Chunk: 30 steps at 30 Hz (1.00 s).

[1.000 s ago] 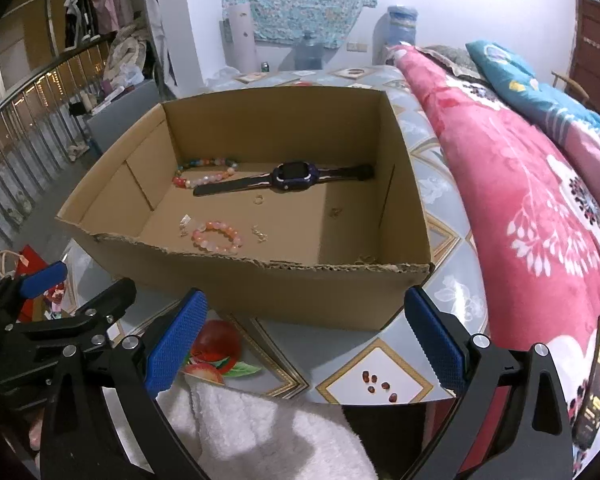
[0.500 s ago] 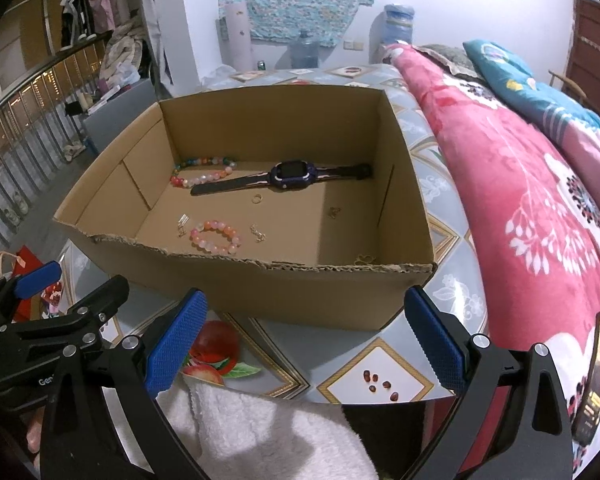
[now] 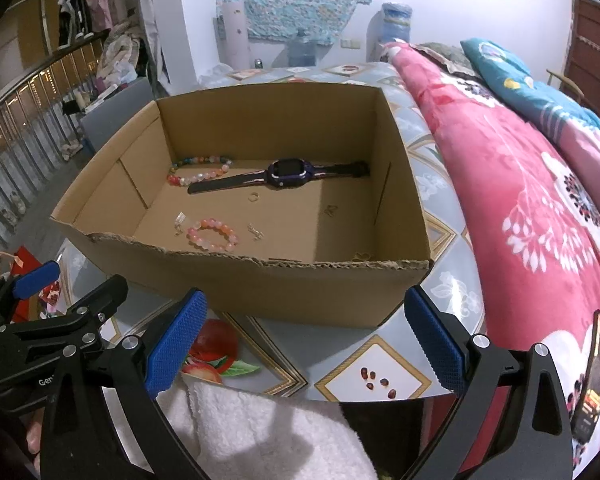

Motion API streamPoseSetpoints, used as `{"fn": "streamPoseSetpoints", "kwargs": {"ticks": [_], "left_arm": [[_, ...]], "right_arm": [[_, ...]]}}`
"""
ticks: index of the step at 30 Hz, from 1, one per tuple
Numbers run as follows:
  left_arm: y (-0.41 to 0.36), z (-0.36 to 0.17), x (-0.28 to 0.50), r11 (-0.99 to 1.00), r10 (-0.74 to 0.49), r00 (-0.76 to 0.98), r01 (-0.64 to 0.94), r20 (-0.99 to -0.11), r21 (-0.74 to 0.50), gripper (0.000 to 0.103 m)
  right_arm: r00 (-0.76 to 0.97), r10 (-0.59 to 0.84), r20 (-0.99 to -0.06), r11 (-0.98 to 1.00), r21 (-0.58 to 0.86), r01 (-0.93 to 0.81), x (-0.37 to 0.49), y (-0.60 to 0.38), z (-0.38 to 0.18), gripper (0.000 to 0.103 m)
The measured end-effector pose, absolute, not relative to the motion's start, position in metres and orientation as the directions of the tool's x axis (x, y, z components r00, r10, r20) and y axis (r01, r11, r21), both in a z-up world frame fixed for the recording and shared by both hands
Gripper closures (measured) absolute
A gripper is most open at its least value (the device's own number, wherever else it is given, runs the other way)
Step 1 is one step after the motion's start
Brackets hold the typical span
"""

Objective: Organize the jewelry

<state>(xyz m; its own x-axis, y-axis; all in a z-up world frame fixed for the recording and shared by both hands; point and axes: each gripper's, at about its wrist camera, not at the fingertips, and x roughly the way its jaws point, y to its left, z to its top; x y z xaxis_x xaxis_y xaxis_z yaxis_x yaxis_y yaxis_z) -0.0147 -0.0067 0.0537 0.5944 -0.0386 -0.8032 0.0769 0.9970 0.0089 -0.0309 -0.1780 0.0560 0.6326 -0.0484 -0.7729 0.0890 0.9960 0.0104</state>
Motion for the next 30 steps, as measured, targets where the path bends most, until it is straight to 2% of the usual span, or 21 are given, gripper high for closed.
{"fn": "streamPoseSetpoints", "kwargs": {"ticks": [30], "left_arm": [[-0.0071, 0.045, -0.0086, 0.997, -0.037, 0.568, 0.082, -0.822, 0.013, 0.006]], "right_arm": [[0.602, -0.052, -0.797, 0.995, 0.011, 0.101, -0.0282, -0.1782, 0.0512, 0.008]]}}
